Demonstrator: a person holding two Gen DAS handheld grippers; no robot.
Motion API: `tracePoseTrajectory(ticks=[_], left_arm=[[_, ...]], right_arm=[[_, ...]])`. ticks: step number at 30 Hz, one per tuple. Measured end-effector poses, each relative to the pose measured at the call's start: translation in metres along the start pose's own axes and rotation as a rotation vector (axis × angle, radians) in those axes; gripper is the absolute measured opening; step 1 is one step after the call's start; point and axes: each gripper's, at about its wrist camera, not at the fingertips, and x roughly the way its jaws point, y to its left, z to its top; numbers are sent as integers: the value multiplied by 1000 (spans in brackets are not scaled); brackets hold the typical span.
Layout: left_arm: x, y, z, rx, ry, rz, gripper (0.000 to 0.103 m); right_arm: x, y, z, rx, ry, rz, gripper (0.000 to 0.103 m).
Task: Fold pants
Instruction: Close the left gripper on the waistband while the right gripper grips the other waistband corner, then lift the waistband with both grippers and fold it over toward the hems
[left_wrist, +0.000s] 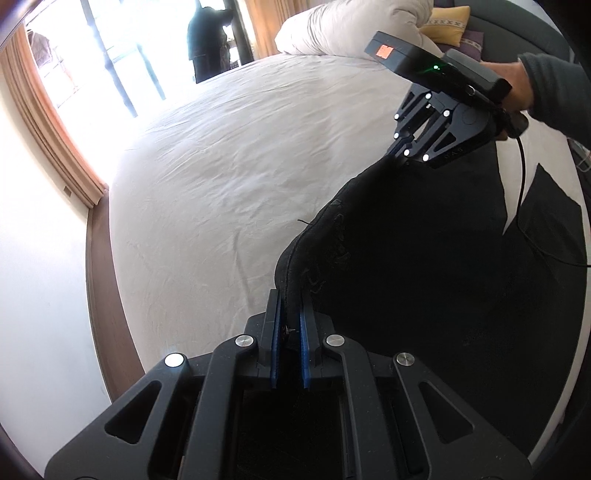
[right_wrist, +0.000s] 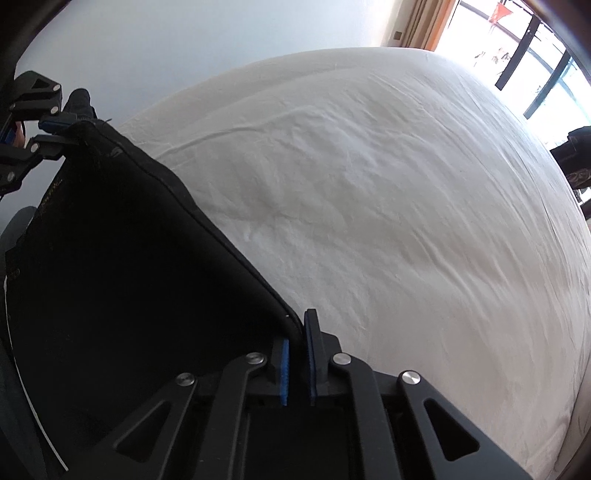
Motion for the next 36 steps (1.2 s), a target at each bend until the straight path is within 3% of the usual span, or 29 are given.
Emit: tracePoseTrajectory(ticks=[9,20,25,36], left_arm=[[-35,-27,-11,-36,-31,-15,7],[-94,-71,-59,-48,-53,-21,7],[-112,-97,-96,-20,-43,-24,7],[-120,-144,-175,75,61,-9,7]], right_arm=[[-33,37,-17,142,-114,7,6],[-72,112,-54,280,-282,30,6],[-86,147,-82,272,-296,28,6],[-91,232,-150,158,-228,-105,6]])
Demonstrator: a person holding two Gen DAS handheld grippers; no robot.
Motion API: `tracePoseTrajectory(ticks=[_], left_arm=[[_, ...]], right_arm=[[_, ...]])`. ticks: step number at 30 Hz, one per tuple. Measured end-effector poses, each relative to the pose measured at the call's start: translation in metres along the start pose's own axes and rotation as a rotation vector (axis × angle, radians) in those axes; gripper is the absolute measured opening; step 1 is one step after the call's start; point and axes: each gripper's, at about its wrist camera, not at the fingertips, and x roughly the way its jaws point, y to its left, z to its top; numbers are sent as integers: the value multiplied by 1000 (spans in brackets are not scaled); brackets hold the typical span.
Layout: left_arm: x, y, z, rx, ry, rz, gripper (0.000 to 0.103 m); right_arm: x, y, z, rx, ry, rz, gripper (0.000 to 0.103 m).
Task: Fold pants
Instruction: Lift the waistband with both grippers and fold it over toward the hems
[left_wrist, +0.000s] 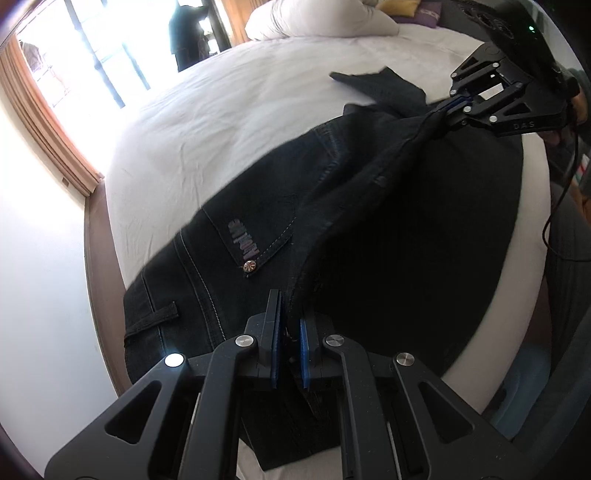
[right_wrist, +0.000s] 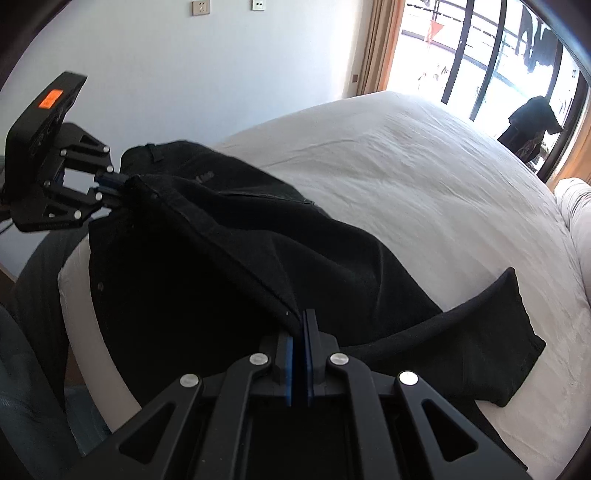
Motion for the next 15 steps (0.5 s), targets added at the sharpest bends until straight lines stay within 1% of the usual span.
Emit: tracePoseTrajectory(ticks=[4,8,11,15], left_arm=[[-2,-26,-19,97,9,5,7],[-4,-55,-31,182,19,12,7],[0,-71,-36,208,30,2,7],[7,-74,-36,208,35,-17,7]], right_arm=[[2,30,-25,-70,39,-42,6],[9,44,-44,-111,71,-92,6],[7,49,-55,-118,77,-109,6],[11,62,-66,-156,98,-138,6]])
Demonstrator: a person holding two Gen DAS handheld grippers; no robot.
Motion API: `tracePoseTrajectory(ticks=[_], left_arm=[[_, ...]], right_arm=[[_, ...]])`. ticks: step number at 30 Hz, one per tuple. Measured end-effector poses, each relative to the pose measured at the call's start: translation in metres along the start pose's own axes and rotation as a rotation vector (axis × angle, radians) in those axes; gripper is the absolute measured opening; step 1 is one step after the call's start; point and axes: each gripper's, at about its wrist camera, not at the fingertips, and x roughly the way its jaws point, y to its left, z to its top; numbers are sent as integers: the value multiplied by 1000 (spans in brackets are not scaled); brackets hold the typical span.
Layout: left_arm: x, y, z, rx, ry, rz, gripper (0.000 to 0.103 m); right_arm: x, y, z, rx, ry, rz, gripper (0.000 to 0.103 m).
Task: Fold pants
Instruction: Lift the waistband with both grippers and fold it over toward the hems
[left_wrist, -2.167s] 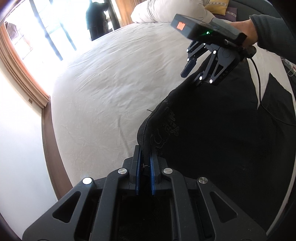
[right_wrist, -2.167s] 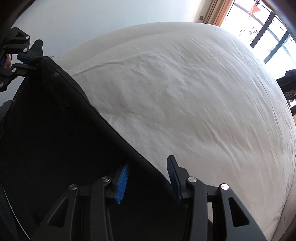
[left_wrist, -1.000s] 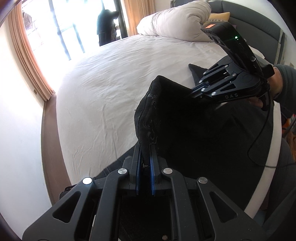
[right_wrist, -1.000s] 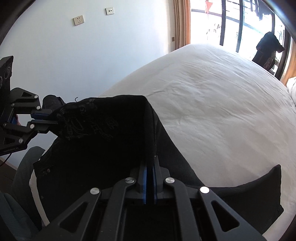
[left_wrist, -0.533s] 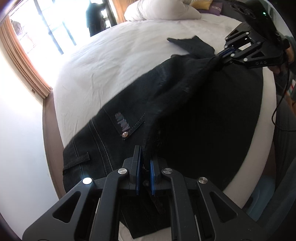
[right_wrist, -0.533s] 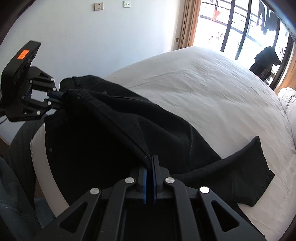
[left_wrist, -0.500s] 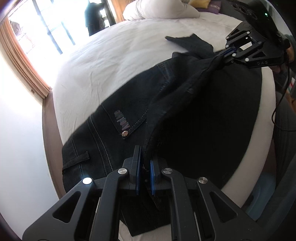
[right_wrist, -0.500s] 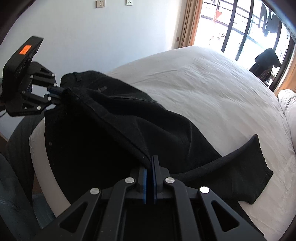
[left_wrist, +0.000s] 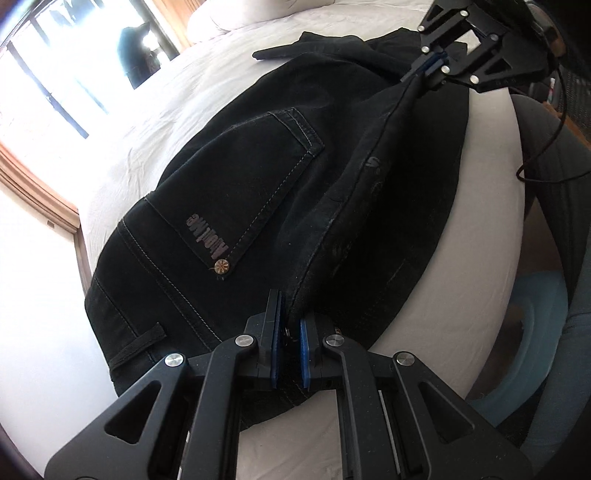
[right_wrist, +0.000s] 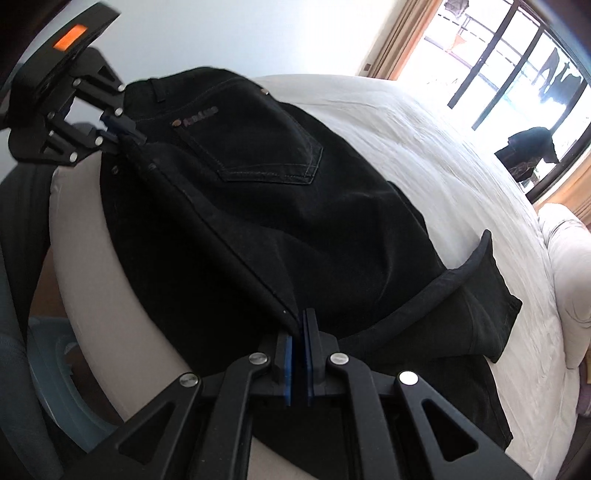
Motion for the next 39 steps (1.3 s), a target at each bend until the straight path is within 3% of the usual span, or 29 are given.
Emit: tracePoseTrajectory(ticks=[11,20,32,33,34,35,37,38,39], left_arm=[[-9,7,-8,73,-4,-53,7],[-7,10,-14,114,1,-56,7],[3,4,-18,65,-21,-53,12],[2,5,-18,55,-18,-46,15],[1,6,-18,43,-11,-35,27],[-1,9,-18,29,-3,-26,59],[-9,15,-19,-9,-13,-62,98],[-15,18,-20,-30,-25,-86,97],[-19,22,-19,-49,-24,-92,97]], right_arm=[[16,35,-19,-59,46,-37,6],[24,40,-19,-47,51,-46,6],[27,40,-38,-25,61,-35,8],[27,40,-38,-23,61,-43,8],[27,40,-38,-15,58,-46,10],[26,38,-38,2,54,-46,11],[24,29,-39,58,48,-34,18],[23,27,-39,80,43,-28,23],[20,24,-39,100,33,-23,36]])
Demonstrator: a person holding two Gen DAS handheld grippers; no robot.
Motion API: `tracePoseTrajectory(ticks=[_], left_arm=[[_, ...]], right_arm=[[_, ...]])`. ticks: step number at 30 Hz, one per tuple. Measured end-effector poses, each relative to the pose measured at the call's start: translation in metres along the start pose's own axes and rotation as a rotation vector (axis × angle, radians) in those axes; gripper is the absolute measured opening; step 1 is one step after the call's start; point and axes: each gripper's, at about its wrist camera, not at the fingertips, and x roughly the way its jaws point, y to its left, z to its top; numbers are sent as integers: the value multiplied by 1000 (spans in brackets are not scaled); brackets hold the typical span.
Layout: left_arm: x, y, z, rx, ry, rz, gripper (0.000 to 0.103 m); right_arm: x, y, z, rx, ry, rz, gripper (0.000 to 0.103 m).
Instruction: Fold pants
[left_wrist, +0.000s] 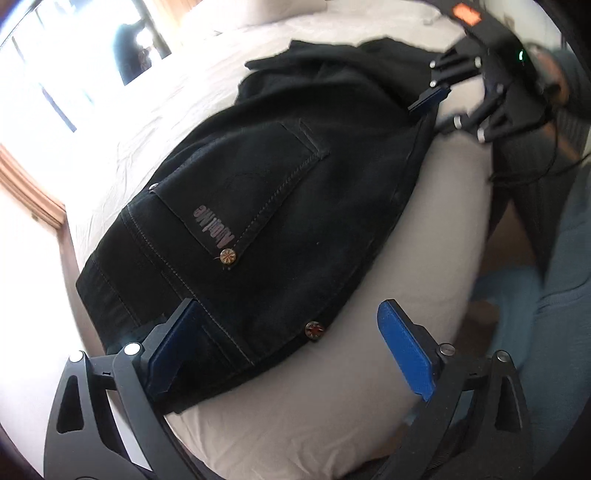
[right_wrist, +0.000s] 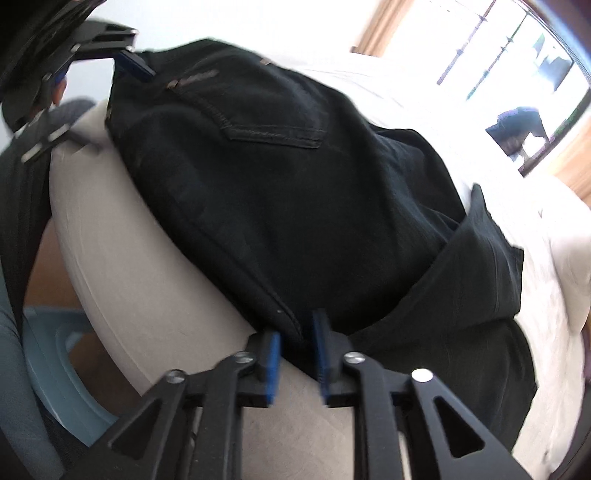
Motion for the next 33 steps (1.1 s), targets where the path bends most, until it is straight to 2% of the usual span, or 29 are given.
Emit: tracePoseTrajectory(ticks=[1,3,8,11,13,15,18,20,21,22,24,26,31,33], left_arm=[[-4,4,0,-20,9,4,97],[-11,12,2,-57,16,15,97],[-39,27,24,-153,-74,-2,97],[-39,30,47,-198,-132,0,97],[-29,32,64,-232,-162,-20,97],[-15,33,79,-256,-174,-45,97],[22,36,101,-314,-120,-81,94],[41,37,115,-348,-90,-114,81],[46,38,124,-356,-93,-127,79],[50,37,130,-356,-99,-139,76],[60,33,145,-334,-89,-168,63],[77,28,159,-307,-43,-185,31],[121,9,181,-249,52,-238,26],[130,6,188,-250,56,-238,26]], right_arm=[[-4,-3,-1,21,-14,5,53],[-10,-7,-1,44,-36,20,61],[-26,-13,7,99,-87,24,61],[-32,-20,19,160,-151,49,61],[-27,-23,26,187,-160,59,61],[-15,-24,26,201,-152,78,61],[28,-25,16,269,-11,128,61],[26,-29,12,326,-47,135,62],[22,-32,12,347,-46,145,62],[18,-36,12,363,-58,154,62],[3,-51,9,412,-110,163,62],[-10,-70,3,477,-155,165,62],[-28,-121,-14,645,-210,152,62],[-29,-133,-17,677,-218,150,62]])
